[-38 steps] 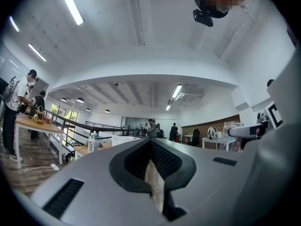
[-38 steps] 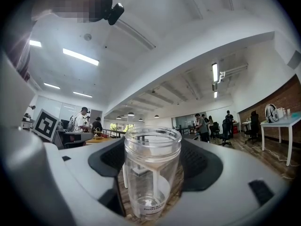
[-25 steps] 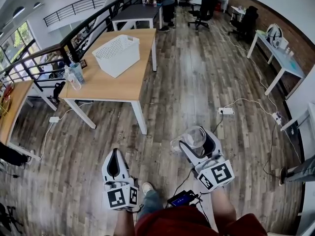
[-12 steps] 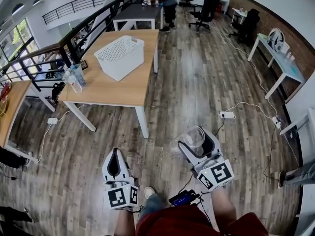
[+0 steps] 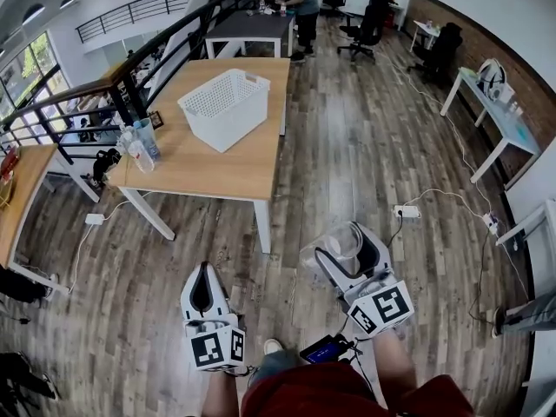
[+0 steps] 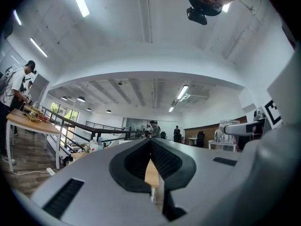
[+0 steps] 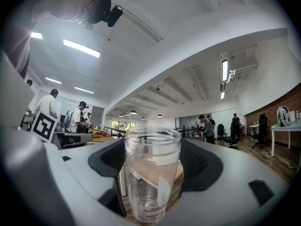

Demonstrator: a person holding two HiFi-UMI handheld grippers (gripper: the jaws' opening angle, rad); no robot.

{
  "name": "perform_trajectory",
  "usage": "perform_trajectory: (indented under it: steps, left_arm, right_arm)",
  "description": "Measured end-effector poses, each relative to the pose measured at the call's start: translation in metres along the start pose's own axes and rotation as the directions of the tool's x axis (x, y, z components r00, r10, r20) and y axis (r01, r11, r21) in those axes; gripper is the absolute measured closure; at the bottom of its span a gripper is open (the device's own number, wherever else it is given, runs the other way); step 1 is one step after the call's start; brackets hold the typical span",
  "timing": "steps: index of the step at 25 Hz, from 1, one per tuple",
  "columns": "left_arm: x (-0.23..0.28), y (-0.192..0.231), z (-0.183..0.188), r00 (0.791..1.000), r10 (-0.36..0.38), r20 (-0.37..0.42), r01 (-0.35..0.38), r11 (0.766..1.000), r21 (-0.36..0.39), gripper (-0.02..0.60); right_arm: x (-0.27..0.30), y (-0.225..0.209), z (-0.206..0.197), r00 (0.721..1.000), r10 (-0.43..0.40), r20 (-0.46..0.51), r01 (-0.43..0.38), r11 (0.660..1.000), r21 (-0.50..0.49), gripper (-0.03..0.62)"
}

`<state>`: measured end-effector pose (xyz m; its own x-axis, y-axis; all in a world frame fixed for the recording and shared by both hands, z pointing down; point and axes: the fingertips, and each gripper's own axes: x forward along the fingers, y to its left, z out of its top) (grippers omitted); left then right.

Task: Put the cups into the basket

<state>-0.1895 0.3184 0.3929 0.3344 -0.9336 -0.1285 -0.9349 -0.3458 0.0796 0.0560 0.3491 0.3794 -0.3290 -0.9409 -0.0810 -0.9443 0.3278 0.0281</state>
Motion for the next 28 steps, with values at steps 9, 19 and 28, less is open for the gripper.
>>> perform_trajectory:
  steps: [9,19,28]
  left_arm:
    - [0.025,0.046,-0.002,1.0,-0.013,0.003,0.013,1.0,-0.019,0.581]
    - [0.043,0.053,-0.007,0.999,-0.036,-0.005,0.036,0.999,-0.031,0.581]
    - [0.075,0.044,-0.01,1.0,-0.027,-0.01,0.027,1.0,-0.015,0.581]
  right_arm:
    - [0.045,0.022,0.002,1.0,-0.016,-0.005,0.016,1.0,-0.024,0.241]
    - [0.055,0.022,0.002,0.999,-0.041,0.004,0.041,0.999,-0.026,0.241]
    - [0.08,-0.006,0.001,0.999,-0.025,0.037,0.026,1.0,-0.002,0.241]
